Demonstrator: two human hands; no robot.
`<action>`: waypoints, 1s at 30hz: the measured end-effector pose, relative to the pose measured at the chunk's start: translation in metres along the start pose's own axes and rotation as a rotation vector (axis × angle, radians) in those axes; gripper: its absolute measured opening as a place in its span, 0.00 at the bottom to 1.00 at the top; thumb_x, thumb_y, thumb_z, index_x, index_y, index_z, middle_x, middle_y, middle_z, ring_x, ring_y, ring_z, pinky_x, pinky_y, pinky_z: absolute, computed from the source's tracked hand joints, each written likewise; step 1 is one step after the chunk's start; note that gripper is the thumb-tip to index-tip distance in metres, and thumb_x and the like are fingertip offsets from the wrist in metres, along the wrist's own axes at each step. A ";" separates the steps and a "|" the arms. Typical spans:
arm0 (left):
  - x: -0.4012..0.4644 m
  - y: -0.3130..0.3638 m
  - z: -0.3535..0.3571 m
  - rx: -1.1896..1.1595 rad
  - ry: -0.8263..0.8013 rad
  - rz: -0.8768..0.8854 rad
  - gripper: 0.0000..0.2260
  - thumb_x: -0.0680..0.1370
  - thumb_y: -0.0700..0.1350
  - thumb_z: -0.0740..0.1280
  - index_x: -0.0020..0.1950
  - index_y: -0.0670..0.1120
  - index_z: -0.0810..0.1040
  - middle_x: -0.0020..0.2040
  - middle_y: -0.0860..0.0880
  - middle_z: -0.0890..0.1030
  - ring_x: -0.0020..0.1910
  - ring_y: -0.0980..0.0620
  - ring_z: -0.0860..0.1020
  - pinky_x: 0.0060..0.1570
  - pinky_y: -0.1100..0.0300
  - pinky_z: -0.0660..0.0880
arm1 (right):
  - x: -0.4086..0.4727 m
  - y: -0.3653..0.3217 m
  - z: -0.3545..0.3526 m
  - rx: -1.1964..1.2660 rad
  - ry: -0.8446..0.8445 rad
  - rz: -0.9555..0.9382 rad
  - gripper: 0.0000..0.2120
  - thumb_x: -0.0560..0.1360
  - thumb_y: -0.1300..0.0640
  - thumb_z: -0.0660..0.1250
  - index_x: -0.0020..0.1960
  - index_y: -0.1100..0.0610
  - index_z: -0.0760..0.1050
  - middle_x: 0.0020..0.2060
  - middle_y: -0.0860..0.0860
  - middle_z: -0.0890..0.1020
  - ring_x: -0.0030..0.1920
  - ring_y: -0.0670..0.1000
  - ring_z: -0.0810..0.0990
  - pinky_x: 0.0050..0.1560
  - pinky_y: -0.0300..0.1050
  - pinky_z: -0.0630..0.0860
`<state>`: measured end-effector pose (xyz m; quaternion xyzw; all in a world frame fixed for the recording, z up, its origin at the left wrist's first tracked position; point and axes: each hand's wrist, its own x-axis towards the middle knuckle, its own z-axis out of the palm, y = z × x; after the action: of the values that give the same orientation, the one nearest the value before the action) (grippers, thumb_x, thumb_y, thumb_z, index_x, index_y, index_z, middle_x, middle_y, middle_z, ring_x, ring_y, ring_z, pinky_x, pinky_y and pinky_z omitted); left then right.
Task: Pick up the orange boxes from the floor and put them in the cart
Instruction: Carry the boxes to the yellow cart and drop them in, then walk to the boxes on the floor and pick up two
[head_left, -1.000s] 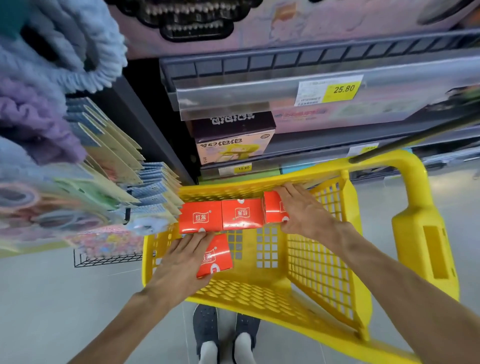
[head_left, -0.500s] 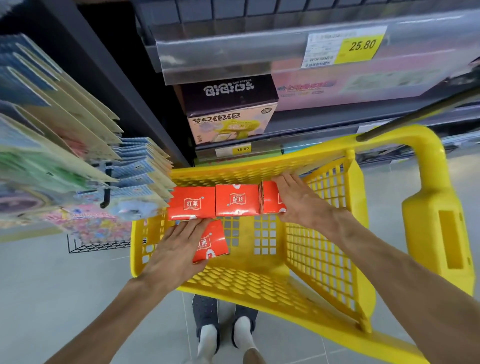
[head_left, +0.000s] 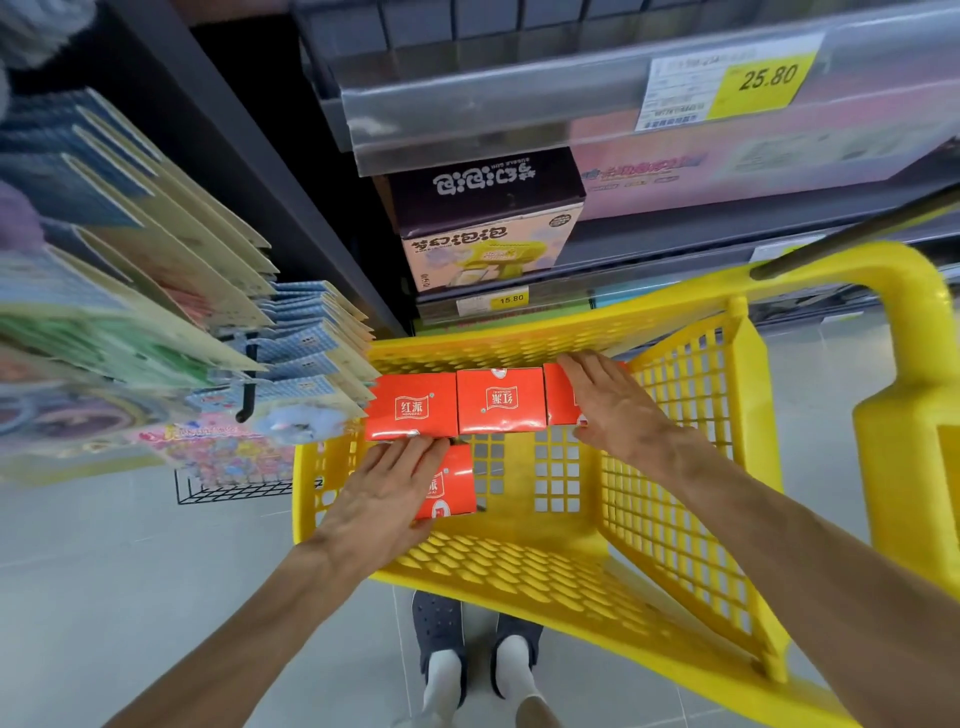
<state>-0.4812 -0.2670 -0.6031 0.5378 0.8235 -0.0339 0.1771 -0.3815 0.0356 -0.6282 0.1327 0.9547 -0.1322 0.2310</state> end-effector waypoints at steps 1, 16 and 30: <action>-0.001 -0.002 -0.002 0.002 -0.004 -0.010 0.43 0.63 0.57 0.78 0.72 0.43 0.68 0.63 0.43 0.73 0.61 0.43 0.74 0.59 0.47 0.75 | -0.003 0.001 0.000 0.011 0.002 0.003 0.53 0.68 0.54 0.80 0.79 0.56 0.48 0.75 0.56 0.60 0.76 0.58 0.58 0.76 0.53 0.57; -0.021 0.005 -0.040 -0.004 0.020 -0.114 0.37 0.68 0.58 0.77 0.72 0.46 0.69 0.64 0.43 0.70 0.62 0.41 0.71 0.59 0.43 0.73 | -0.080 -0.012 -0.041 0.053 -0.004 -0.007 0.42 0.76 0.44 0.70 0.80 0.55 0.51 0.77 0.55 0.60 0.77 0.56 0.57 0.76 0.49 0.55; 0.011 0.243 -0.370 -0.082 0.389 0.533 0.37 0.71 0.63 0.71 0.74 0.47 0.68 0.73 0.46 0.71 0.72 0.44 0.68 0.69 0.45 0.68 | -0.424 0.024 -0.286 0.166 0.470 0.336 0.39 0.74 0.42 0.72 0.76 0.58 0.62 0.73 0.56 0.70 0.72 0.58 0.68 0.70 0.49 0.63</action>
<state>-0.3618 -0.0646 -0.2279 0.7232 0.6729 0.1501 0.0406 -0.1265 0.0662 -0.1859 0.3343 0.9326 -0.1356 0.0106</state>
